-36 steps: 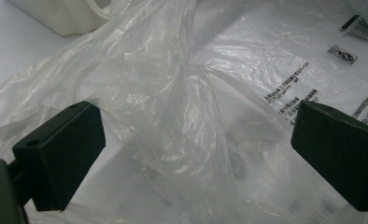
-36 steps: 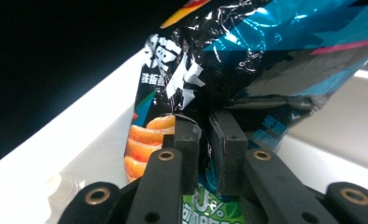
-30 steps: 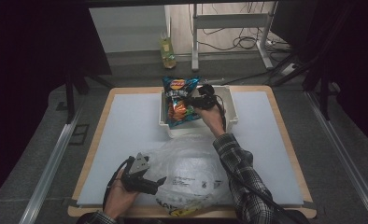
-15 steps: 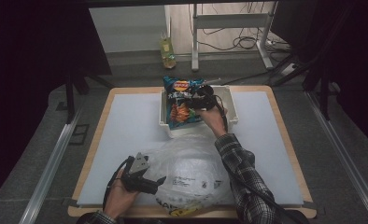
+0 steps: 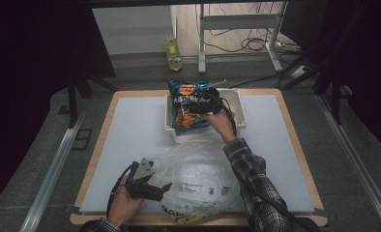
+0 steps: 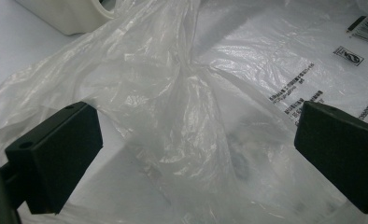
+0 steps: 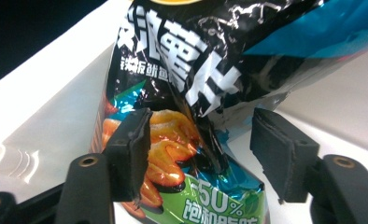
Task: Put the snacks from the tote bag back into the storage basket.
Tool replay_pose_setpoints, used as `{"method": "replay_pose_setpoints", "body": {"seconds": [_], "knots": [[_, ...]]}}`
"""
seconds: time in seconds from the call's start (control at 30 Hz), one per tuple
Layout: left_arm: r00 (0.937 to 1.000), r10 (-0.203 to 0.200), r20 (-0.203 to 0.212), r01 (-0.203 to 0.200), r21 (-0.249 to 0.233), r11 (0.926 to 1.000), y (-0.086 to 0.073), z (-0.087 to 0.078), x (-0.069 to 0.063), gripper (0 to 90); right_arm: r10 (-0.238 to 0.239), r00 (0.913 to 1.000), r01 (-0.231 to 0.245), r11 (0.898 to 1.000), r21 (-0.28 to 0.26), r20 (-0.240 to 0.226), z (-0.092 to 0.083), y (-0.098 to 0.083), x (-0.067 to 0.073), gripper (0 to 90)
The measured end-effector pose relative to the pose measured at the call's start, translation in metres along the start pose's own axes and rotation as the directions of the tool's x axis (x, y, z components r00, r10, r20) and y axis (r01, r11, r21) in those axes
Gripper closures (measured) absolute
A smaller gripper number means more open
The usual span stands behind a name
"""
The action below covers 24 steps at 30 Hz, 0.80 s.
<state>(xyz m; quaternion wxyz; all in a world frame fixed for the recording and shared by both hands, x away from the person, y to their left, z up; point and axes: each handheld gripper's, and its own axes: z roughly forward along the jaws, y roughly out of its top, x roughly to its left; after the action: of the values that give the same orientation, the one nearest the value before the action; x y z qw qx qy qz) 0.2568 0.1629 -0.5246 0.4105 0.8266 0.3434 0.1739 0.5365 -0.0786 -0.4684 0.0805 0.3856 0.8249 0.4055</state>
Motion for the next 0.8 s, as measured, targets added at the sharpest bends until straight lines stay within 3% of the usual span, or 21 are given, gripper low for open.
{"method": "replay_pose_setpoints", "body": {"seconds": [0.8], "knots": [[1.0,0.004,0.007,-0.004,-0.006,1.0,0.0,0.0,-0.001,0.5,-0.064,0.9977,0.064,0.998,-0.006,0.024,-0.012,0.003,0.009,22.0]]}}
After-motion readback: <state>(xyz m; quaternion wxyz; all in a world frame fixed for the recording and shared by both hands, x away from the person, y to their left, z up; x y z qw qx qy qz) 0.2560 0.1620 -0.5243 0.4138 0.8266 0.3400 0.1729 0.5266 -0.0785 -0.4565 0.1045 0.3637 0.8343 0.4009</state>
